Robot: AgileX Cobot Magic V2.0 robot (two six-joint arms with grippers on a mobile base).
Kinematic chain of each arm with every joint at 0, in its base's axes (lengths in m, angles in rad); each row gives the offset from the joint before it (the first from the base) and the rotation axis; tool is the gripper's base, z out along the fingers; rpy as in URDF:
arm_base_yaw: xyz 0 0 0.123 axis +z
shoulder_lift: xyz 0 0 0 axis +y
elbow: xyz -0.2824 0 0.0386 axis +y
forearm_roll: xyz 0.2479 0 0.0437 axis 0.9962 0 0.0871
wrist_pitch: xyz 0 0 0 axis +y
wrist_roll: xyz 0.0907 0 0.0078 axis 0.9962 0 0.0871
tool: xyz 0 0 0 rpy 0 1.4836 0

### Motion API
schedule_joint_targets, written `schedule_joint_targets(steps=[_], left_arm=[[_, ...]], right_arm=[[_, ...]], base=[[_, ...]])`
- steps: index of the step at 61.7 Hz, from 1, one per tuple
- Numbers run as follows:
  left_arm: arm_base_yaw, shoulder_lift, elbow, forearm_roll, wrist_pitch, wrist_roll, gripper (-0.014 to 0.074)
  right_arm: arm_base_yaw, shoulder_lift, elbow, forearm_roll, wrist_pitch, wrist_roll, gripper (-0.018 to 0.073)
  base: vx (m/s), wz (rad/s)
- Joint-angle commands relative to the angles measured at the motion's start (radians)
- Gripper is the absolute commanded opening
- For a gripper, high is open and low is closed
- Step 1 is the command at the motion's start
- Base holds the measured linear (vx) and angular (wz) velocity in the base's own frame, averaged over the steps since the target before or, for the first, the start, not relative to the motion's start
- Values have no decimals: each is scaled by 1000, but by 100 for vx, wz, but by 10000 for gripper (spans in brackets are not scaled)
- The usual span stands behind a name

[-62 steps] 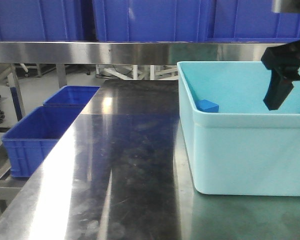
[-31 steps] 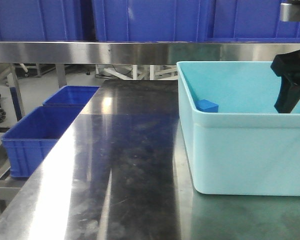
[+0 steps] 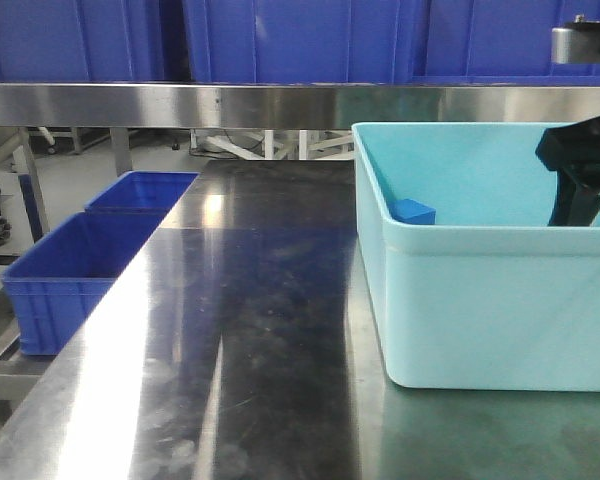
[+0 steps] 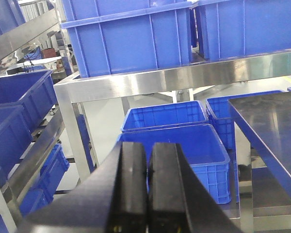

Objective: Pick red cube and place on left shelf
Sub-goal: 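Lower the right gripper into the tub over the red cube, then close the right gripper on the red cube and lift it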

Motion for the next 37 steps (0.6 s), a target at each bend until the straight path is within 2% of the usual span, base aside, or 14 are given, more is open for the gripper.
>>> schedule_joint_targets(steps=[1, 26, 30, 37], left_arm=[[-7, 0, 22, -5, -90, 1, 106], [-7, 0, 22, -5, -90, 1, 106], [-7, 0, 22, -5, -90, 1, 106], [-7, 0, 22, -5, -90, 1, 106]], right_arm=[[1, -20, -35, -9, -30, -2, 594], [1, 25, -35, -9, -77, -2, 587], [1, 25, -35, -9, -96, -2, 547], [1, 25, -35, -9, -114, -2, 407]], base=[[0, 0], [1, 4], [2, 14], [-3, -16]])
